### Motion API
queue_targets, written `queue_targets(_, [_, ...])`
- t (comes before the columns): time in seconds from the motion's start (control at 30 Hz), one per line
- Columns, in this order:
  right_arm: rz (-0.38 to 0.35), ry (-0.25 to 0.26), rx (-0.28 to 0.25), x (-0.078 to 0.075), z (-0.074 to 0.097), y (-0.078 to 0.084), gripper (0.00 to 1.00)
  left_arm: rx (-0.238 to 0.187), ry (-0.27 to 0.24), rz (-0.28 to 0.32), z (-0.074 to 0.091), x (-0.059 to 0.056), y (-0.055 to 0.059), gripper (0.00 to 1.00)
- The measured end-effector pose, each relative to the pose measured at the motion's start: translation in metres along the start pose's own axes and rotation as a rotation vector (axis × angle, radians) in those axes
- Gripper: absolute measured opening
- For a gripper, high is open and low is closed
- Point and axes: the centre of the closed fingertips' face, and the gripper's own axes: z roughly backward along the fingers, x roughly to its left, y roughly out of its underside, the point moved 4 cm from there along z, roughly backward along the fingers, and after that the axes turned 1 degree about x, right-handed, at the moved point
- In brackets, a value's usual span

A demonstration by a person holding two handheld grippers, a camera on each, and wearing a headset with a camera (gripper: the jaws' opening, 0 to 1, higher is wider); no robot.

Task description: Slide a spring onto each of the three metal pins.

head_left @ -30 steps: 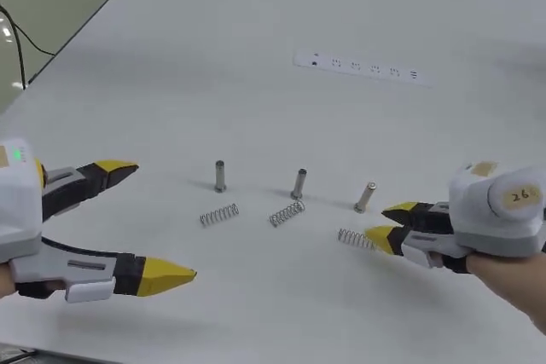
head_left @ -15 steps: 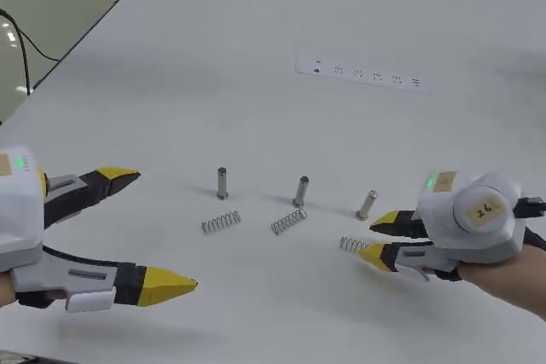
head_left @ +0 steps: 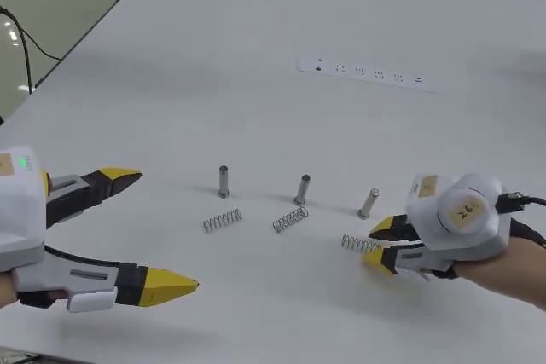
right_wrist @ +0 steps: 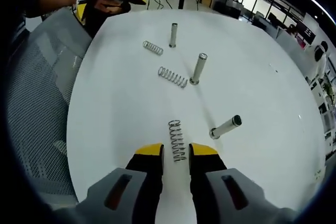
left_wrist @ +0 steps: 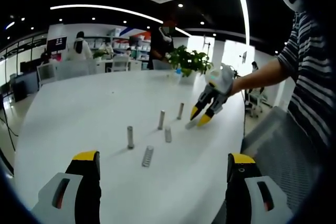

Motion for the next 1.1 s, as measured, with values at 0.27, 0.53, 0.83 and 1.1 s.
queue_targets(0.27, [0.021, -0.012, 0.015, 0.0, -0.004, 0.002, 0.11, 0.002, 0.002, 0.0, 0.0, -0.001, 0.001, 0.98])
queue_targets(0.53, [0.051, -0.019, 0.019, 0.001, -0.007, 0.004, 0.08, 0.008, 0.008, 0.001, -0.001, -0.003, 0.003, 0.98])
queue_targets(0.83, [0.062, -0.009, -0.005, 0.009, 0.004, -0.005, 0.08, 0.057, 0.096, -0.019, -0.017, -0.021, 0.006, 0.98])
queue_targets(1.1, [0.12, -0.005, -0.019, 0.025, 0.014, -0.02, 0.08, 0.095, 0.183, -0.061, -0.036, -0.028, 0.001, 0.92])
